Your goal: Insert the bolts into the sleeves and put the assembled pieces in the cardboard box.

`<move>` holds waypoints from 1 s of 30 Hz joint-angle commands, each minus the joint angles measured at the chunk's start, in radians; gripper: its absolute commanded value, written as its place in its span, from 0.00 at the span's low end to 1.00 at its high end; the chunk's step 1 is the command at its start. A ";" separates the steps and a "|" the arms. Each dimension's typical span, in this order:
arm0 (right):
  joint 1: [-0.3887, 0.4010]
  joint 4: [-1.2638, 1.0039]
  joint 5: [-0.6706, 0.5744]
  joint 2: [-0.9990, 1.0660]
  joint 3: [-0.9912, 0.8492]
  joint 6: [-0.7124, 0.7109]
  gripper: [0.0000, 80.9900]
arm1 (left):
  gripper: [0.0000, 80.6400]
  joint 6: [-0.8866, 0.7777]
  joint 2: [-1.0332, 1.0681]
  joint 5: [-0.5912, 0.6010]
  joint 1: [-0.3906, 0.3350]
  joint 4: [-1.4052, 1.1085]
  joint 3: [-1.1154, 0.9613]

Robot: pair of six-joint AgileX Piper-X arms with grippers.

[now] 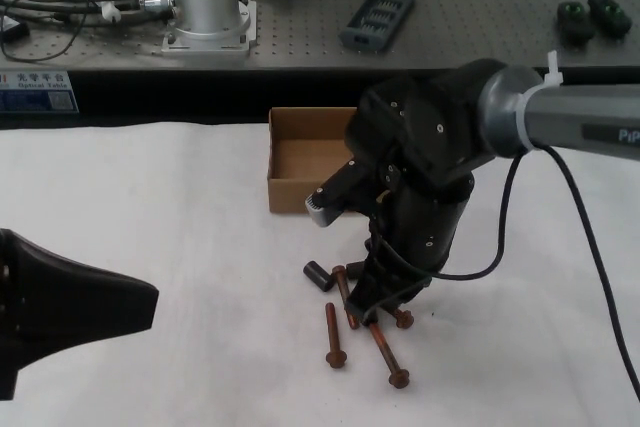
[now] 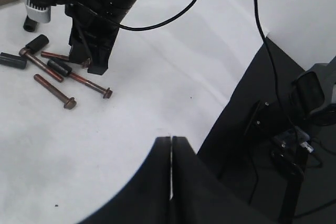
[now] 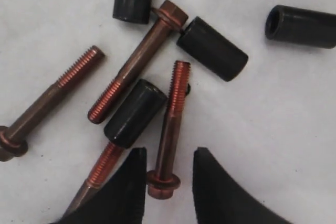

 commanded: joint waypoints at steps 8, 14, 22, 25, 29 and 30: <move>0.002 -0.002 -0.002 0.051 -0.012 -0.028 0.29 | 0.01 0.000 -0.007 -0.064 0.002 -0.001 -0.003; 0.002 -0.002 -0.002 0.086 -0.012 -0.028 0.29 | 0.01 0.000 -0.007 -0.102 0.002 -0.001 -0.003; 0.002 -0.014 -0.002 0.104 -0.012 -0.028 0.28 | 0.01 0.000 -0.007 -0.102 0.002 -0.003 0.011; 0.002 -0.028 -0.002 0.104 -0.012 -0.043 0.21 | 0.01 0.000 -0.007 -0.102 0.002 -0.003 0.021; 0.002 -0.033 -0.002 0.104 -0.012 -0.048 0.12 | 0.01 0.000 -0.007 -0.102 0.002 -0.006 0.021; 0.002 -0.033 -0.002 0.104 -0.012 -0.048 0.10 | 0.01 0.000 -0.007 -0.102 0.002 -0.006 0.021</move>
